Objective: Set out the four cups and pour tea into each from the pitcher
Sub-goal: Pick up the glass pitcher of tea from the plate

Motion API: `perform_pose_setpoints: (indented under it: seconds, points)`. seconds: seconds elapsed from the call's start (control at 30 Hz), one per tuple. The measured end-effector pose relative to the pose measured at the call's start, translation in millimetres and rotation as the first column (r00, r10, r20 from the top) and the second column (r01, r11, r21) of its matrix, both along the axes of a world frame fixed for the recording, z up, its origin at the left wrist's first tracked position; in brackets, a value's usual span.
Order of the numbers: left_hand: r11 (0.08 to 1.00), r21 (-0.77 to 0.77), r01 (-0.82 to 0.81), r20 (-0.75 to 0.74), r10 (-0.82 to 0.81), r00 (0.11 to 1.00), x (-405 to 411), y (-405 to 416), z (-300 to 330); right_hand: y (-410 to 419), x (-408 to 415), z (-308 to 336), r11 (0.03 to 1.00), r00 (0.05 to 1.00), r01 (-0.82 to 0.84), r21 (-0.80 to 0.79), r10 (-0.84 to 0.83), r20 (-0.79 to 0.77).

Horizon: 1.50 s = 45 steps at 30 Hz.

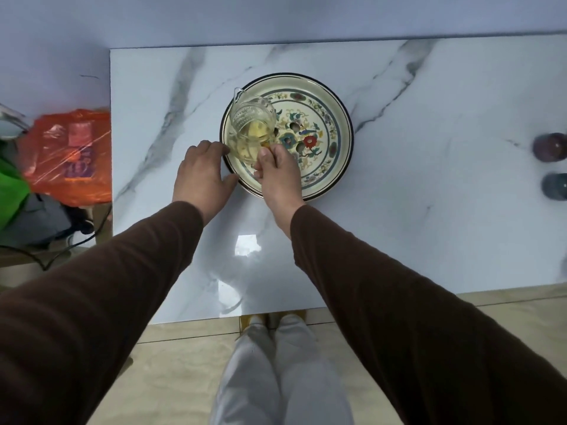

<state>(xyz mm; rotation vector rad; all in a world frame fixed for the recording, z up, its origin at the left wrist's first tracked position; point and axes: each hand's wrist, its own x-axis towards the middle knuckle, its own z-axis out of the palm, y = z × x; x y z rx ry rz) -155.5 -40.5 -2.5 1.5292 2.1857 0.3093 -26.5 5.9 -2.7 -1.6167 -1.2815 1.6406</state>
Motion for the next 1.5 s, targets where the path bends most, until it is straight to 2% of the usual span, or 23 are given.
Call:
perform_pose_setpoints:
  seconds: [0.33, 0.47, 0.73, 0.93, 1.07, 1.23, 1.5]
  points:
    - [0.993, 0.023, 0.116, 0.061, -0.117, 0.991, 65.0, 11.4, 32.2, -21.8, 102.8, 45.1, 0.983, 0.992, 0.110, 0.145, -0.118, 0.050]
    - [0.978, 0.021, 0.205, 0.051, -0.206, 0.977, 123.8, 17.8, 42.7, -34.7, 166.2, 57.4, 0.973, 0.978, 0.169, 0.155, -0.185, 0.094]
    - [0.929, 0.021, 0.369, 0.041, -0.369, 0.928, 282.2, 10.9, 57.7, -63.8, 331.8, 83.7, 0.965, 0.960, 0.162, 0.205, -0.202, 0.194]
    - [0.916, 0.016, 0.401, 0.075, -0.401, 0.913, 395.4, 7.7, 60.9, -73.0, 448.6, 84.7, 0.963, 0.952, 0.181, 0.200, -0.222, 0.209]
    - [0.907, 0.000, 0.422, 0.093, -0.420, 0.903, 441.3, 19.7, 60.5, -67.6, 502.3, 77.7, 0.957, 0.936, 0.210, 0.199, -0.256, 0.243]
    - [0.886, -0.013, 0.464, 0.108, -0.460, 0.881, 488.4, 50.9, 59.7, -45.2, 548.3, 74.5, 0.945, 0.913, 0.280, 0.167, -0.316, 0.259]
    - [0.881, -0.069, 0.469, 0.105, -0.461, 0.881, 541.6, 101.2, 51.1, -0.3, 608.0, 78.1, 0.949, 0.917, 0.276, 0.151, -0.307, 0.253]
